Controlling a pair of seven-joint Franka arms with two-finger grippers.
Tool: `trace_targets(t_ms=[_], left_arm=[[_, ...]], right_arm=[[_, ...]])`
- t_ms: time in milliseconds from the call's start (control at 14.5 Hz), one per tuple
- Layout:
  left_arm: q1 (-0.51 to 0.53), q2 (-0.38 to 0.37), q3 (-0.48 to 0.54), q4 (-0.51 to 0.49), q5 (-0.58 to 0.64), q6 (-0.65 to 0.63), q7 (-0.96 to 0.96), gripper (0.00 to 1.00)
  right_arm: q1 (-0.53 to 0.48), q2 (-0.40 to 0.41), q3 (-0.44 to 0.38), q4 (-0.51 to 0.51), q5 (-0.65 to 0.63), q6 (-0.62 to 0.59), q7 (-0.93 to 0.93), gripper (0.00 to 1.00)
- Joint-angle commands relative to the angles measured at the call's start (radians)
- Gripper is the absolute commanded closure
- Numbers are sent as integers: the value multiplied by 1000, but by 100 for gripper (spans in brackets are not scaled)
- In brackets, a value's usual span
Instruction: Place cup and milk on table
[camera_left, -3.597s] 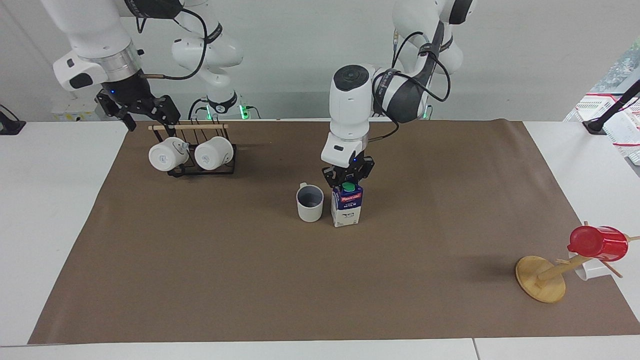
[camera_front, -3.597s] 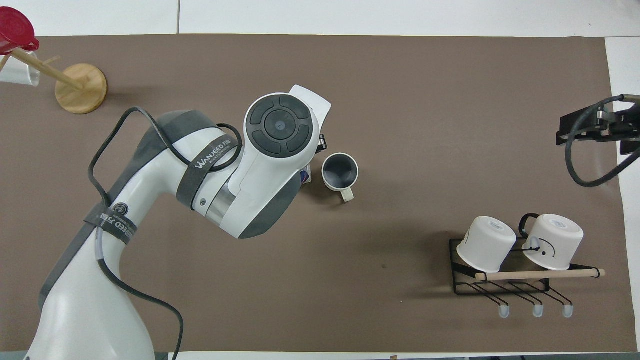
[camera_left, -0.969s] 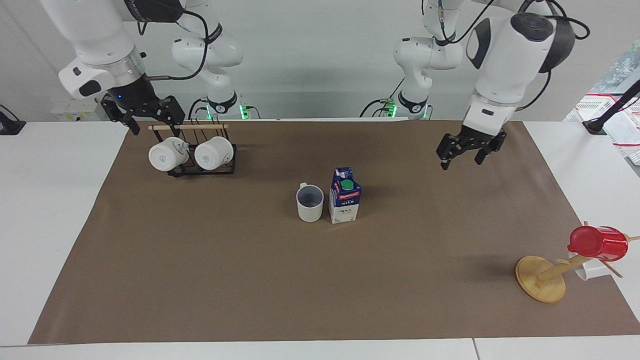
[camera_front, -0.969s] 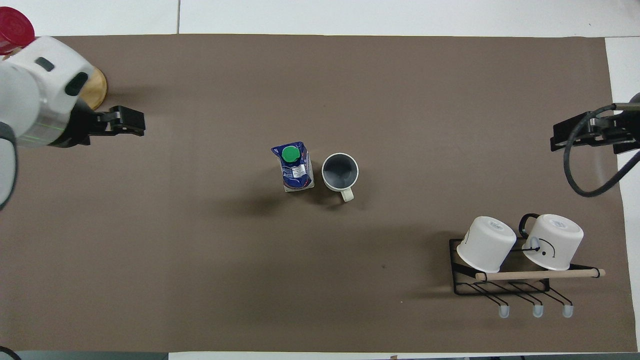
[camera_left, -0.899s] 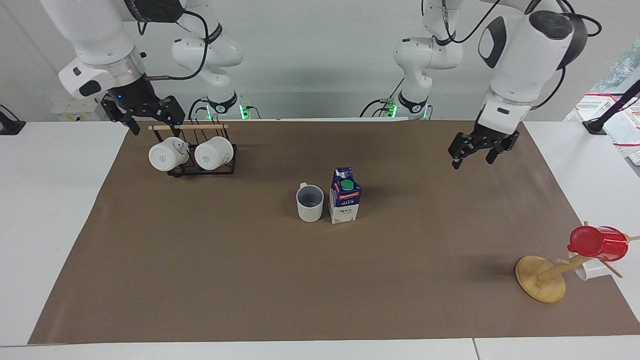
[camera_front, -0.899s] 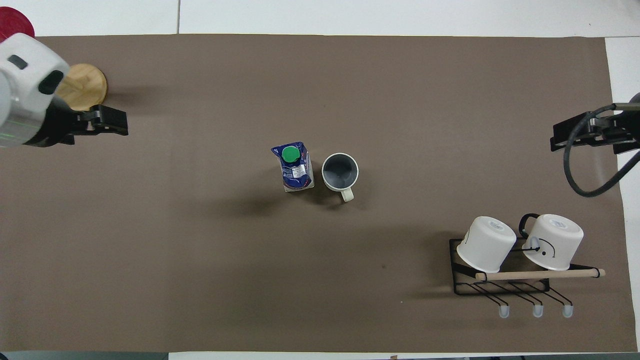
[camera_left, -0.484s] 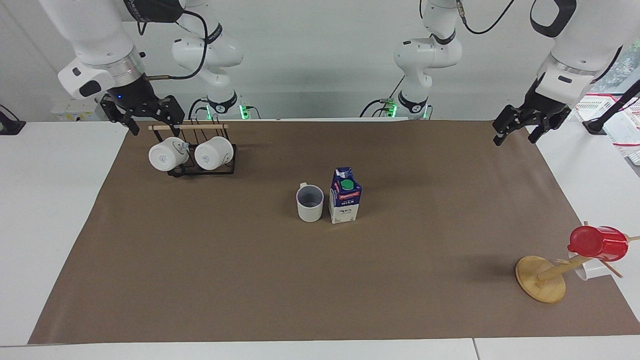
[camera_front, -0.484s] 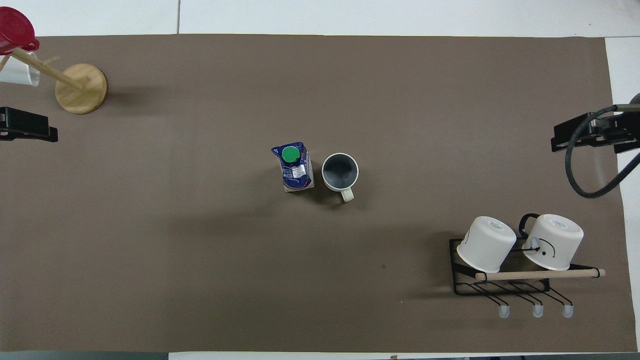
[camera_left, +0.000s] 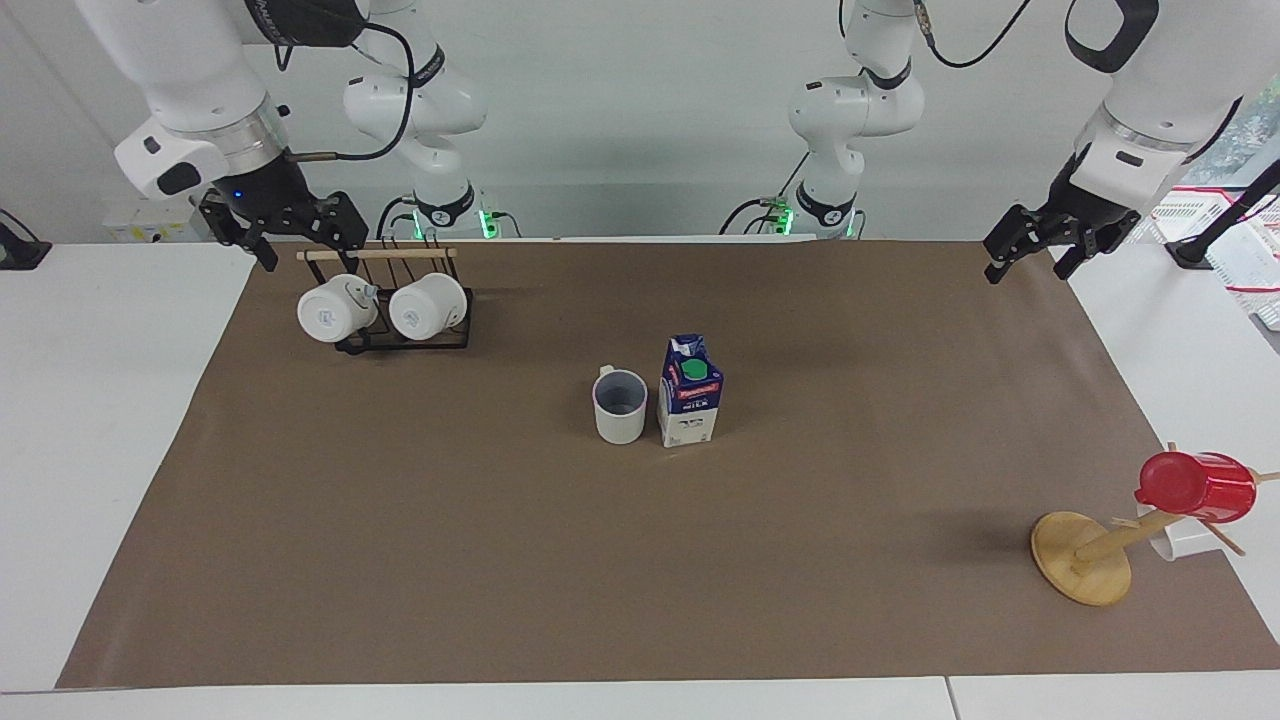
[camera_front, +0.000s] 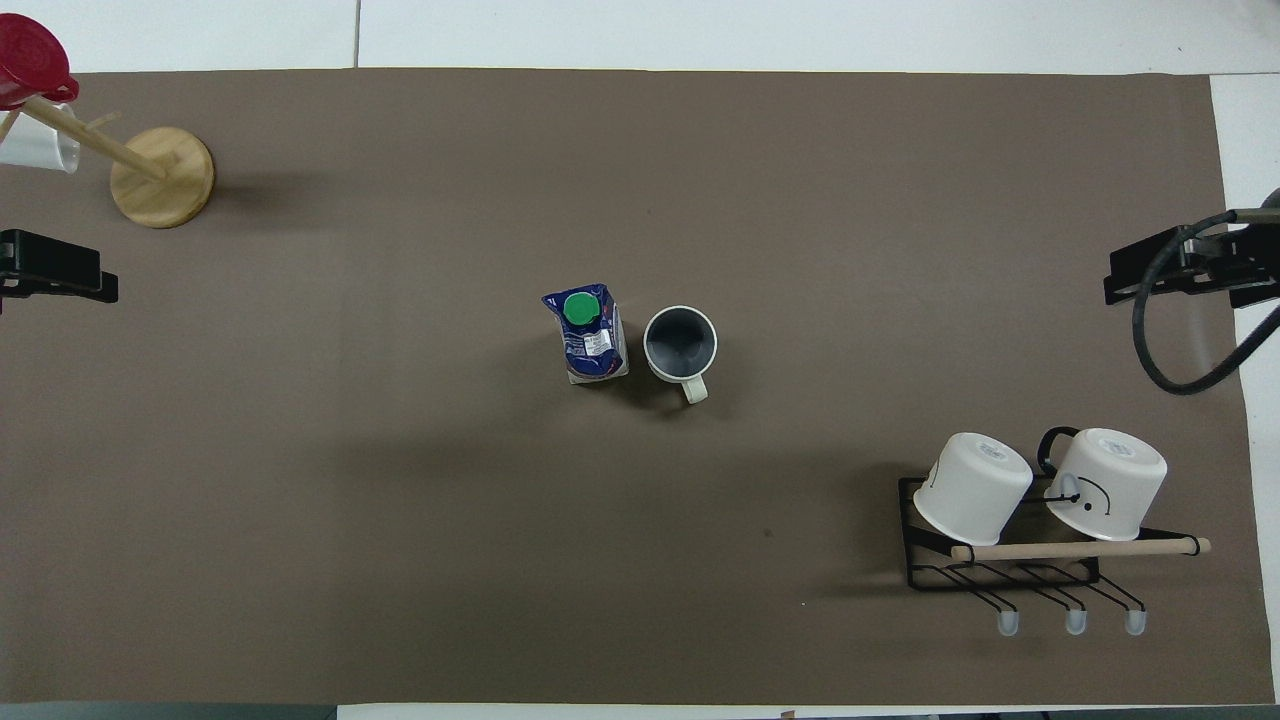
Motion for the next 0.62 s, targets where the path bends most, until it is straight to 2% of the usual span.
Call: trace_targets(t_ms=[0, 553], left_arm=[[11, -7, -5, -8, -20, -17, 19, 0], [5, -7, -6, -11, -20, -13, 10, 0]], right_arm=[[-21, -16, 7, -23, -1, 6, -23, 0], [-27, -16, 7, -21, -1, 4, -20, 0]])
